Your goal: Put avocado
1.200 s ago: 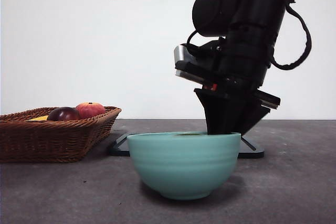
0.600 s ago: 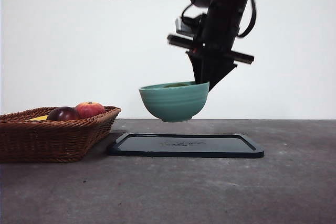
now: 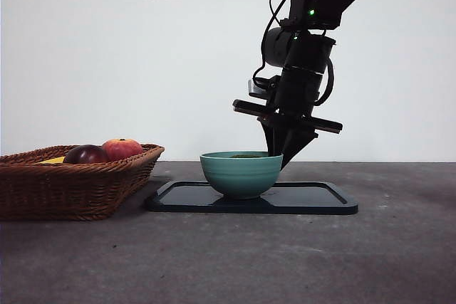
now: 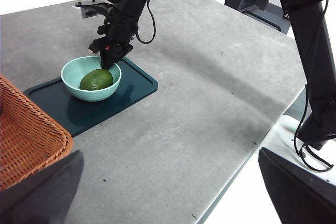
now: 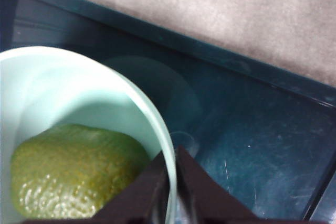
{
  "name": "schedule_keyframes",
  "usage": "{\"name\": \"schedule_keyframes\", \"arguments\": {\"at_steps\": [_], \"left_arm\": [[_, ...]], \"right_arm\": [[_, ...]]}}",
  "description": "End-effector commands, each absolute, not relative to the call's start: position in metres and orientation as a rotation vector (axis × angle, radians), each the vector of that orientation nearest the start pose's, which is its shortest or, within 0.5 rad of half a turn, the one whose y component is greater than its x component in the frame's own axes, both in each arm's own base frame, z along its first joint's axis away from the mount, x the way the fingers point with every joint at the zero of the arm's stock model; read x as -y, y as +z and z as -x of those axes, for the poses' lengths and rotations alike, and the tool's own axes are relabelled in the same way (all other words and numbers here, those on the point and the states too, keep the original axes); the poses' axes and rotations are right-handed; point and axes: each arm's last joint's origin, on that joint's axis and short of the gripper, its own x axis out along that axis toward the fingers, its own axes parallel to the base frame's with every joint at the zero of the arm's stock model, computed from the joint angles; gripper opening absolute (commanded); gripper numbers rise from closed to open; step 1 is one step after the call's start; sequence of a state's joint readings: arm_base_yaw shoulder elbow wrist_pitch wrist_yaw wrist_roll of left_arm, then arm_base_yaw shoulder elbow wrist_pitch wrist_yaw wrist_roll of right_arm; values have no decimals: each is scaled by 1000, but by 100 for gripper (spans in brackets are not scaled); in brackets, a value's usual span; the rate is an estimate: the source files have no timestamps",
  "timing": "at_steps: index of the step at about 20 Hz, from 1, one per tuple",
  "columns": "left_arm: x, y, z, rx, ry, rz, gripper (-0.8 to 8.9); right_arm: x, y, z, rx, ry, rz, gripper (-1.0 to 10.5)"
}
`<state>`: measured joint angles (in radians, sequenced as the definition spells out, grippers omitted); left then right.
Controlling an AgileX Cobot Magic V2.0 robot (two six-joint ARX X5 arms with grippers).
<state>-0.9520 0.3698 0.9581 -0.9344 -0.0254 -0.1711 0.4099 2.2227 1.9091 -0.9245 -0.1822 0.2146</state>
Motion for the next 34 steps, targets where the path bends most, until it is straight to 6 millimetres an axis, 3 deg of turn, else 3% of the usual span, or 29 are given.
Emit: {"name": "schedule_keyframes", "arguments": {"at_steps": [1, 3, 4, 6, 7, 9, 11, 14, 16, 22, 25, 27, 30, 34], "left_arm": [[28, 355, -21, -376, -897, -1, 530], [28, 355, -21, -376, -897, -1, 530], [28, 355, -21, -376, -897, -1, 530], [28, 355, -21, -375, -897, 0, 530], [28, 355, -21, -376, -897, -1, 530], [28, 355, -21, -376, -897, -1, 530], [28, 355, -21, -376, -897, -1, 530], [28, 355, -21, -375, -897, 0, 530], [28, 355, -21, -375, -897, 0, 530], [28, 355, -21, -376, -897, -1, 530], [28, 355, -21, -375, -897, -1, 530], [28, 355, -21, -375, -897, -1, 530], [28, 355, -21, -375, -897, 0, 530], [28, 355, -21, -375, -897, 0, 530]], "right_arm": [[-195, 201, -428, -1277, 378, -44, 13], [-194, 201, -428, -1279, 377, -51, 129], [-194, 200, -427, -1289, 373, -48, 287], [-189, 210, -426, -1269, 340, -34, 350], [-184, 225, -424, -1230, 305, -21, 352], [-171, 270, -413, -1127, 287, -28, 496], [-159, 321, -384, -1060, 299, 9, 517], [-149, 379, -323, -1023, 269, 110, 542], [-145, 403, -286, -1020, 256, 175, 542], [-140, 450, -203, -902, 325, 253, 541], [-134, 462, -168, -835, 386, 263, 540], [-125, 458, -148, -814, 369, 270, 540], [-107, 437, -123, -775, 370, 237, 540], [-85, 392, -93, -702, 401, 149, 540]]}}
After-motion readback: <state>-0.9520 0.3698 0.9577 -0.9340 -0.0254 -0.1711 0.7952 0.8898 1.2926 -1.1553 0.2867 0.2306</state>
